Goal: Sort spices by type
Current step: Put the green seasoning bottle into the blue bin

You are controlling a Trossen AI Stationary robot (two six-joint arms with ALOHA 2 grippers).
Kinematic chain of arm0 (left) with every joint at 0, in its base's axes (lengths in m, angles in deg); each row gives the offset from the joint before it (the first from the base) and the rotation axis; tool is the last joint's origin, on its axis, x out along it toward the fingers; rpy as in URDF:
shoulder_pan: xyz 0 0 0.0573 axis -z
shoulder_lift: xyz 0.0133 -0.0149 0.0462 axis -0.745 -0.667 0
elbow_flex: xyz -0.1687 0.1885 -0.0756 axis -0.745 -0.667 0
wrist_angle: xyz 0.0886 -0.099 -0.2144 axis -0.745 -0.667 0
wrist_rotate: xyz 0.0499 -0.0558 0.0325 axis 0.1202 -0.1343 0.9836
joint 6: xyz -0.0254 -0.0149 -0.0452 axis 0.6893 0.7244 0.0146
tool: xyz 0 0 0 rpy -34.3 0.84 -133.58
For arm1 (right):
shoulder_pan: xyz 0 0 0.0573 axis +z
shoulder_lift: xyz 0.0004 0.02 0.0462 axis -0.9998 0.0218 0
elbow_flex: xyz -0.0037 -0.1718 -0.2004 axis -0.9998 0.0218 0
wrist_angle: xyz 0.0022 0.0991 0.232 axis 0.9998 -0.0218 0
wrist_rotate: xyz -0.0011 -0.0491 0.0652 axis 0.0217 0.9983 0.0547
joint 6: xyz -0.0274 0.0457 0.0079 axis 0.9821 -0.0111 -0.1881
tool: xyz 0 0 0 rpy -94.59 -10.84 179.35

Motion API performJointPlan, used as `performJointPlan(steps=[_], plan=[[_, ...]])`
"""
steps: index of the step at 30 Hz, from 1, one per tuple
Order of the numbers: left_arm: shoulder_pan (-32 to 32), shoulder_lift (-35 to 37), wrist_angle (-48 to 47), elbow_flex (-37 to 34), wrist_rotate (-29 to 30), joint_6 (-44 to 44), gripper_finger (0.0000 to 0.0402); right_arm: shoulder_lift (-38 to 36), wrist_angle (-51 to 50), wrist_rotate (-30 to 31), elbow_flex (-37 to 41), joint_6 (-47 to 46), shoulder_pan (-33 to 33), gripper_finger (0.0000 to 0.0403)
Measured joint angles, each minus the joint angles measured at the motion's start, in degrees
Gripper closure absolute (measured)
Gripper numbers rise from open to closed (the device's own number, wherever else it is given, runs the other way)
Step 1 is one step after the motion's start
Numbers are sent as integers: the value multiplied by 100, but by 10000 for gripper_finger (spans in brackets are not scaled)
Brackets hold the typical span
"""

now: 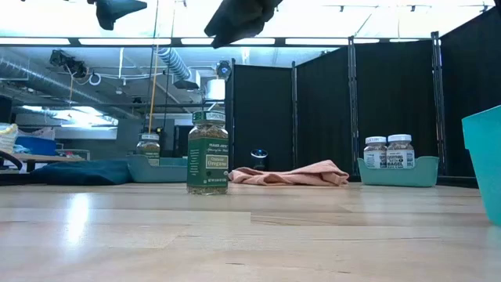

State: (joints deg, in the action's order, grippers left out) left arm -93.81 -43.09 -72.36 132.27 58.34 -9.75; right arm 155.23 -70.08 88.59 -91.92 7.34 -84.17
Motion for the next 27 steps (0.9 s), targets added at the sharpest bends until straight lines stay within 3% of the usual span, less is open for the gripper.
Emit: performJointPlan(steps=[20, 27], plan=[[0, -2, -495, 0, -119, 8, 68, -5, 1336, 90, 1342, -136, 7, 64], [2, -4, -503, 0, -116, 7, 68, -4, 1572, 87, 1754, -568, 7, 65]])
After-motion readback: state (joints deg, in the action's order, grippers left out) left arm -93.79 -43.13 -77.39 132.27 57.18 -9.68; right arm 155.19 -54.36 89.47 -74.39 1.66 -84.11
